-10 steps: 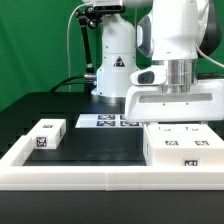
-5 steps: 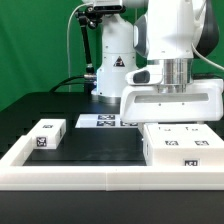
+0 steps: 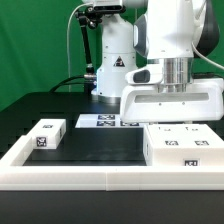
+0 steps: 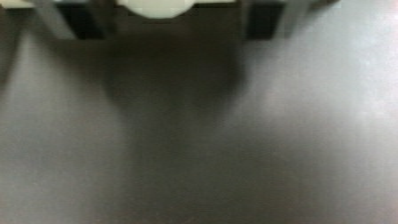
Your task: Assemble cabinet
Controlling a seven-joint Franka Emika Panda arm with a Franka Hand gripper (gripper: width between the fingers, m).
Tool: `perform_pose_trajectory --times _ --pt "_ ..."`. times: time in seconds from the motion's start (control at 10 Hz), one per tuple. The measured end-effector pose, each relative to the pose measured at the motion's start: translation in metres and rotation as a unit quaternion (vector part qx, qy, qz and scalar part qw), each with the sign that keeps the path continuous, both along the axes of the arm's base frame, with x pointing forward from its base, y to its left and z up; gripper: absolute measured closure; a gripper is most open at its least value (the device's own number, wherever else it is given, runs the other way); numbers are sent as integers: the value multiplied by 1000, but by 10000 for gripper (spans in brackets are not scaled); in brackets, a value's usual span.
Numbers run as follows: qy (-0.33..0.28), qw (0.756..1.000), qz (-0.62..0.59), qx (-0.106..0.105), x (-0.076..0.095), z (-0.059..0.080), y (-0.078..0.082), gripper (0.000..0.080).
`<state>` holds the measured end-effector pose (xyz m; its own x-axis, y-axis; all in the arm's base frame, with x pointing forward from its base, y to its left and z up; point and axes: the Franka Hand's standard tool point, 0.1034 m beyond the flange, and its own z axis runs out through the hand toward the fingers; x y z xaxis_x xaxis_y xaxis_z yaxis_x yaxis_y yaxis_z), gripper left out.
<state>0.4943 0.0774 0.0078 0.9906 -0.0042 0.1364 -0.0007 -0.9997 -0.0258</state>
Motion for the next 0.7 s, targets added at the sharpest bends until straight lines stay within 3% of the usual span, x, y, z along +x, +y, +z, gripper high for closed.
perform_pose_trajectory --times 0.2,0.7 --pt "0 1000 1 0 0 0 0 586" --pt "0 1000 1 0 0 0 0 586"
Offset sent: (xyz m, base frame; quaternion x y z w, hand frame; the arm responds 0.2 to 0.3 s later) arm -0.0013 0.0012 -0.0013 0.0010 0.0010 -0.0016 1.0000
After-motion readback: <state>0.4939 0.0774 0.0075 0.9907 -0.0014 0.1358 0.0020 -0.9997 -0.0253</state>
